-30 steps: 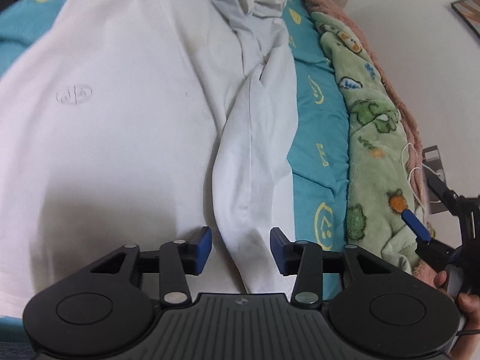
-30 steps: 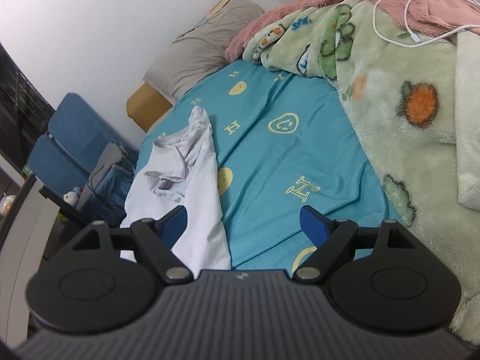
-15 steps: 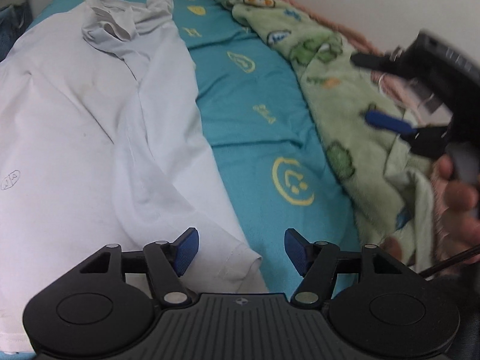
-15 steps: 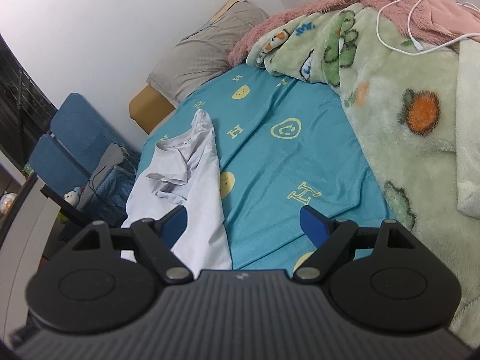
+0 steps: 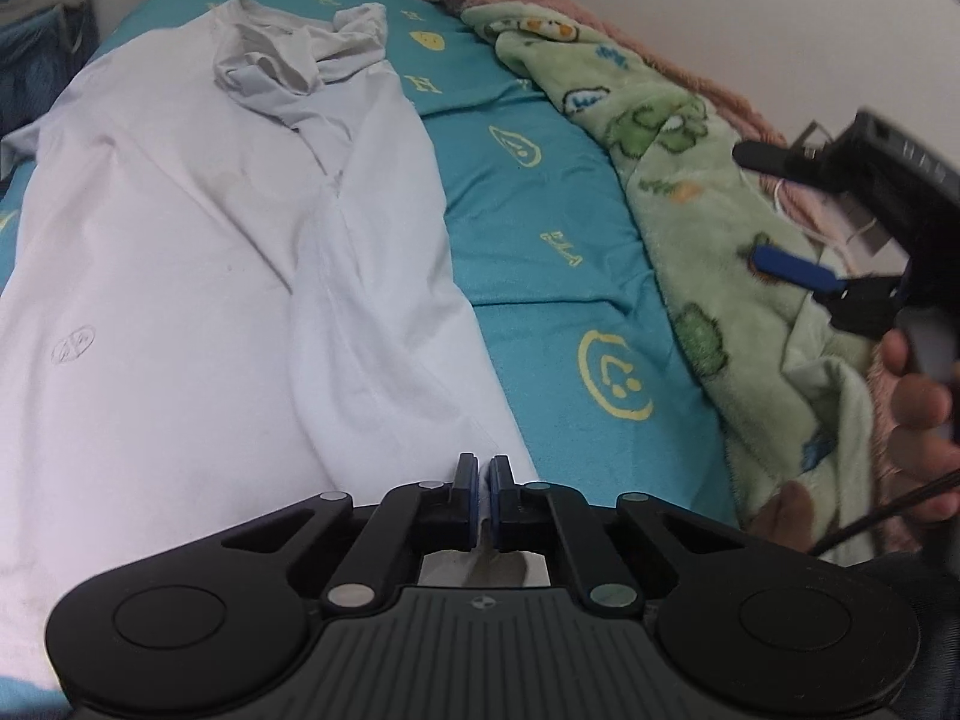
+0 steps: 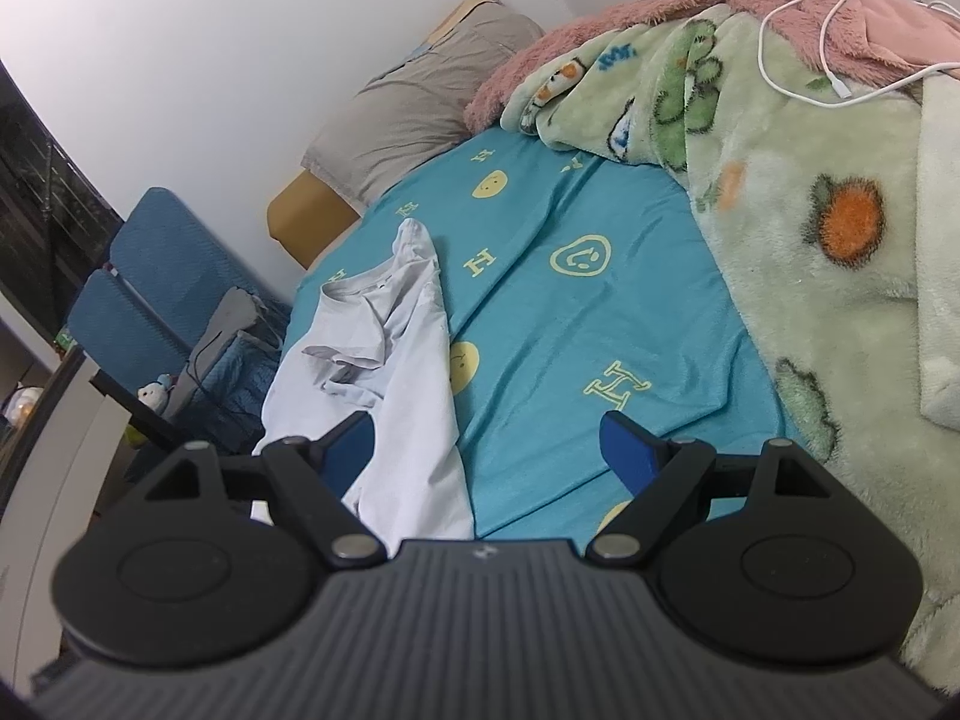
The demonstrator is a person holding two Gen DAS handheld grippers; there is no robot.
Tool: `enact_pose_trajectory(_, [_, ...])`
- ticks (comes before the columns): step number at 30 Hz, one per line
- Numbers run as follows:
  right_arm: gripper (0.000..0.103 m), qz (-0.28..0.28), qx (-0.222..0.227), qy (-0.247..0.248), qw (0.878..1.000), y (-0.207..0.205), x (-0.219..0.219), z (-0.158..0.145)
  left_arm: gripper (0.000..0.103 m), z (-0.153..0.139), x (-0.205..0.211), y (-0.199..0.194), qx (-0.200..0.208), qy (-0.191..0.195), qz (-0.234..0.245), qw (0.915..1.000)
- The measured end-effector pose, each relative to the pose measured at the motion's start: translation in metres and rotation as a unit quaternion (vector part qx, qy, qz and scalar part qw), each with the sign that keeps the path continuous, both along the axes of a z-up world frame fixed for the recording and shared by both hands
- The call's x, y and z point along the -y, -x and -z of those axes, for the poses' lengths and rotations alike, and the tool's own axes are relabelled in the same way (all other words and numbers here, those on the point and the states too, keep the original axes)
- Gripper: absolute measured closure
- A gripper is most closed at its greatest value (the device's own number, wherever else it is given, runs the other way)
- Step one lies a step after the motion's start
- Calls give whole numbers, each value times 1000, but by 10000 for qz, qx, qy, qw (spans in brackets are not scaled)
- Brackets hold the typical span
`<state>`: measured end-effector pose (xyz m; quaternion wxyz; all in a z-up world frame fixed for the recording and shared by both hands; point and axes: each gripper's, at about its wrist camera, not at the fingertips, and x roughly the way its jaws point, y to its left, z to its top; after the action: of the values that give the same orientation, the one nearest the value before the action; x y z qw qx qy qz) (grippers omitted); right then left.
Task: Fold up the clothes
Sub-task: 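Open the left gripper and withdraw from the folded T-shirt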
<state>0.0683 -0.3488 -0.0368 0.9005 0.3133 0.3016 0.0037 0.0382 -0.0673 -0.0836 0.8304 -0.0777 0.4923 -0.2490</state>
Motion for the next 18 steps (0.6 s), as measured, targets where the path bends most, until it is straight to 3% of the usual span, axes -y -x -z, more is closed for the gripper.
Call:
enact_pose_trajectory(5, [19, -27, -15, 38, 10000, 0, -3, 0, 100, -7, -29, 0, -442, 286, -376, 9979])
enact_pose_trajectory(13, [19, -61, -66, 152, 9998, 0, -8, 0, 99, 14, -49, -6, -985, -441, -744, 9914])
enact_pose_trajectory(16, [19, -81, -94, 206, 9997, 0, -11, 1, 97, 19, -54, -7, -1122, -432, -758, 9898])
enact_pose_trajectory(18, [19, -111, -104, 222, 9996, 0, -13, 1, 88, 18, -57, -6, -1140, -339, -743, 9901])
